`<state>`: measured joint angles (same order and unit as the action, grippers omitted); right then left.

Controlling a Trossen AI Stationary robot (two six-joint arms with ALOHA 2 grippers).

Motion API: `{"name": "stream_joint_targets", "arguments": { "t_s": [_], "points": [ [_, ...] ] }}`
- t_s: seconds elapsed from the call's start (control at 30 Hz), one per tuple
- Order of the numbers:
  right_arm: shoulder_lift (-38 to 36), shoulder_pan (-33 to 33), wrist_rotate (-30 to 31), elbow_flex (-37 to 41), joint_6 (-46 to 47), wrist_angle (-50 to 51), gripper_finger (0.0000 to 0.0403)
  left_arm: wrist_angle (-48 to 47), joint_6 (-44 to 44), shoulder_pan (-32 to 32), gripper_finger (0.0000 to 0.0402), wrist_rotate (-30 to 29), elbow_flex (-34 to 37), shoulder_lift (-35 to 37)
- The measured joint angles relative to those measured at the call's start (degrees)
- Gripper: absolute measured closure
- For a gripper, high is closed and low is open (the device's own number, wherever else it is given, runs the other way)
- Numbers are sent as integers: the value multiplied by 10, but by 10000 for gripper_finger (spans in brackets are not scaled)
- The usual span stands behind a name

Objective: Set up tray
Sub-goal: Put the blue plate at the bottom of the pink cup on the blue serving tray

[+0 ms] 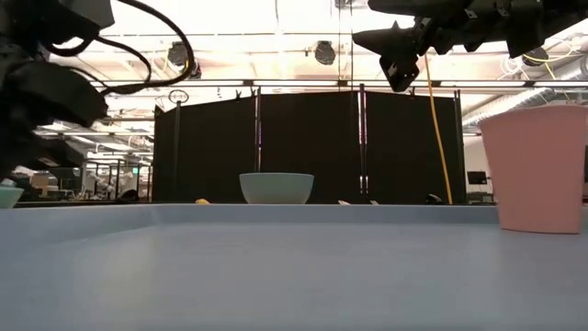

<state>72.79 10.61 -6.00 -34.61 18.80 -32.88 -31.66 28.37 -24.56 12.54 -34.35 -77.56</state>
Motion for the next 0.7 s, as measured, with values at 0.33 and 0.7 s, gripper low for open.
{"name": "stream_joint_targets", "arguments": {
  "t_s": [0.33,0.7],
  "points": [
    [0,0,0,0,-2,0,225,17,-12,8,394,9,0,0],
    [0,0,1,0,-2,0,225,9,-11,9,395,78,1,0]
  ]
}}
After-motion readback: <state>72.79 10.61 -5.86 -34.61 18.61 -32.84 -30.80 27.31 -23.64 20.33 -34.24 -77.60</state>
